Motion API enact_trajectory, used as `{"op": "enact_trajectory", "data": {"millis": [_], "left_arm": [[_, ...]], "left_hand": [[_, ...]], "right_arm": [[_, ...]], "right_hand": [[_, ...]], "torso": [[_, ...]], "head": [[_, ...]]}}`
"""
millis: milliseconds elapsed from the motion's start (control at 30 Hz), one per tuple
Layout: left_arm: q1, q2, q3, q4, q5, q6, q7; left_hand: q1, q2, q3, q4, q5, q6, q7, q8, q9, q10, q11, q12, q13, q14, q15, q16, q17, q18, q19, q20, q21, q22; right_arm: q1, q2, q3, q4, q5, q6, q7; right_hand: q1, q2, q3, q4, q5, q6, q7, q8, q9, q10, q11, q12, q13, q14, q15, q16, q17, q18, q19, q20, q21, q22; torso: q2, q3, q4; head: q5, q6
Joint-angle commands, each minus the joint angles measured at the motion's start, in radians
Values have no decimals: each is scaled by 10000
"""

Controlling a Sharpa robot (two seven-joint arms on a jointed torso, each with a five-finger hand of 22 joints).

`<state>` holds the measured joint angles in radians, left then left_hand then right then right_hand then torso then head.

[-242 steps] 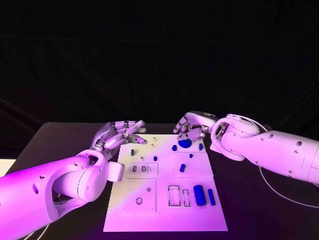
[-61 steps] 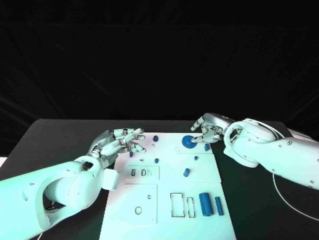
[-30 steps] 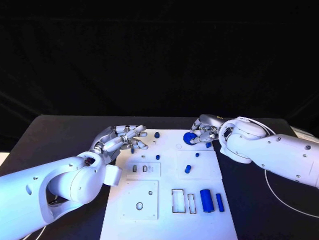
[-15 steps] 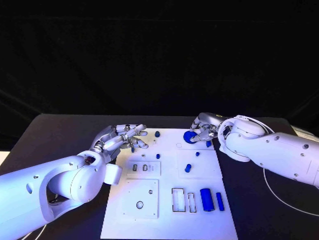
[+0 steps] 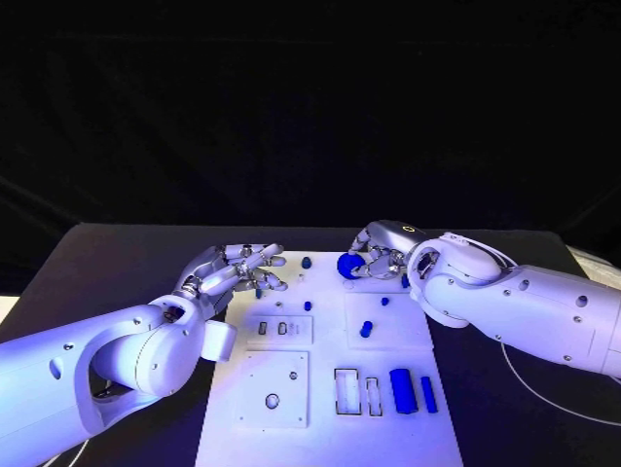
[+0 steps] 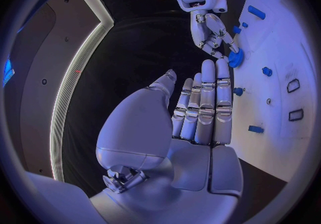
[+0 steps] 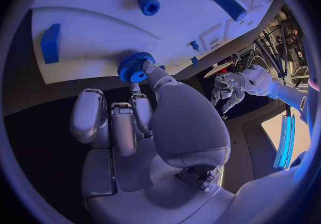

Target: Assemble the parts on the task board

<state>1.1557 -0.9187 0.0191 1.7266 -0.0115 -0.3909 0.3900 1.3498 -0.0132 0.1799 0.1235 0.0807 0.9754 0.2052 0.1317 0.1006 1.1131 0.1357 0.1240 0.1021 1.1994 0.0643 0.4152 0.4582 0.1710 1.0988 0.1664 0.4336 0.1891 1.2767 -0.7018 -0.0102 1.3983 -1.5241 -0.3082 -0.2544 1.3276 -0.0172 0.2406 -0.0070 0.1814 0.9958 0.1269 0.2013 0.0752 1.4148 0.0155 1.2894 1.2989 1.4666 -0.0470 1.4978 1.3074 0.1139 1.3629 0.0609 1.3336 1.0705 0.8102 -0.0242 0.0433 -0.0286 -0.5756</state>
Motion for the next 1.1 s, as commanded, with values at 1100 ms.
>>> {"op": "enact_trajectory", "data": {"millis": [1100], "left_arm": [[8, 125, 5, -165, 13, 212, 80]], "left_hand": [[24, 35, 32, -58, 8, -62, -15, -42, 19, -99, -5, -56, 11, -88, -7, 54, 30, 83, -89, -12, 45, 15]], "right_arm": [[-56, 2239, -148, -602, -1236, 216, -513]], "right_hand": [[-508, -180, 178, 242, 96, 576, -198, -99, 284, -45, 55, -253, -137, 754, -42, -39, 1116, -192, -8, -71, 50, -6]], "torso": [[15, 11, -16]], "head": [[163, -91]]}}
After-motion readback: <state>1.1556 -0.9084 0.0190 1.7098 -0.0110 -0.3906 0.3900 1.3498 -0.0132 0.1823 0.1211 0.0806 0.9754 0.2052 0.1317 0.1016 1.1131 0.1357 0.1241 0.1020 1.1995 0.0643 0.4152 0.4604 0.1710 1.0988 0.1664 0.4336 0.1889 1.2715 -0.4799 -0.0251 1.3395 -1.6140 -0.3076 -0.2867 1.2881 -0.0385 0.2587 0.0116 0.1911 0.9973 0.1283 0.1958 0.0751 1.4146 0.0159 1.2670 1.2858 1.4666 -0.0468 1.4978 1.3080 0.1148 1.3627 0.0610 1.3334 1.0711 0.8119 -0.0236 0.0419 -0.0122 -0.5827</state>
